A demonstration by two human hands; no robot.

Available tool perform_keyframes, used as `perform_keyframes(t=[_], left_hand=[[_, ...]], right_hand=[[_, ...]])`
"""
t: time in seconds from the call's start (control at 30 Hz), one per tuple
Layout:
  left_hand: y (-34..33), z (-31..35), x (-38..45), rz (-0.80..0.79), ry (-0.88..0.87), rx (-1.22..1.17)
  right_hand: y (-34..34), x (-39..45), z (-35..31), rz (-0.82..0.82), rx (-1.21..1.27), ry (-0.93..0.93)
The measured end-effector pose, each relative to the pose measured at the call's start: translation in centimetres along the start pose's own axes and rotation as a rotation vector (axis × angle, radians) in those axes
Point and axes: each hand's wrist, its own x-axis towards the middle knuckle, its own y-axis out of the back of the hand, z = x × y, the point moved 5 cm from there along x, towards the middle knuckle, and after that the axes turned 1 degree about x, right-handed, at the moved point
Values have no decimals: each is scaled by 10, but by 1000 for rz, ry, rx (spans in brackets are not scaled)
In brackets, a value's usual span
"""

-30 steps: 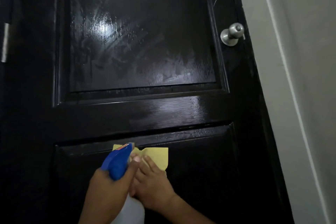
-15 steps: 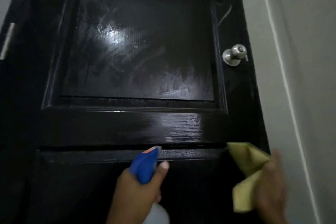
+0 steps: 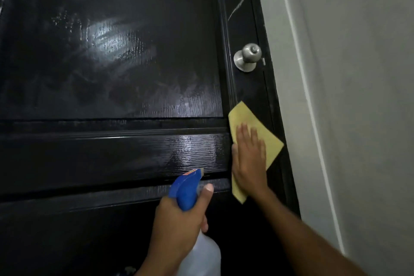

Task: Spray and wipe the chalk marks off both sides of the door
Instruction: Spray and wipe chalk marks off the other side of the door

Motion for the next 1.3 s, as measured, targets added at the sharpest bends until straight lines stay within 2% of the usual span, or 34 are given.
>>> perform_keyframes(t=[0.1, 0.2, 0.27, 0.37, 0.53, 0.67, 0.77, 0.87, 1.03, 1.1, 1.2, 1.3], left_hand=[[0, 0, 3, 14, 6, -22], [0, 3, 8, 14, 15, 9], [-1, 7, 10, 19, 28, 18], [-6, 15, 19, 31, 28, -9], [-11, 20, 40, 41, -1, 7], [-10, 18, 54, 17, -12, 16], [-6, 16, 57, 11, 2, -14], [-3, 18, 60, 11, 4, 24], [-12, 29, 59, -108, 77, -31], [-13, 36, 56, -135, 88, -37], [-5, 44, 60, -107, 83, -25], [15, 44, 70, -62, 99, -22]], right_hand=[[-12, -74, 2, 10, -24, -11], [-19, -157, 17, -92, -61, 15], [-18, -174, 25, -153, -48, 11], [-5, -114, 17, -106, 50, -51], [23, 61, -3, 41, 42, -186], [37, 149, 1, 46, 24, -154], [36, 134, 8, 123, 12, -109], [23, 67, 17, 179, 40, -107], [12, -78, 34, 32, 80, -67], [9, -105, 31, -22, 104, -101], [8, -73, 3, -27, 122, -114], [3, 18, -54, -76, 133, 1]])
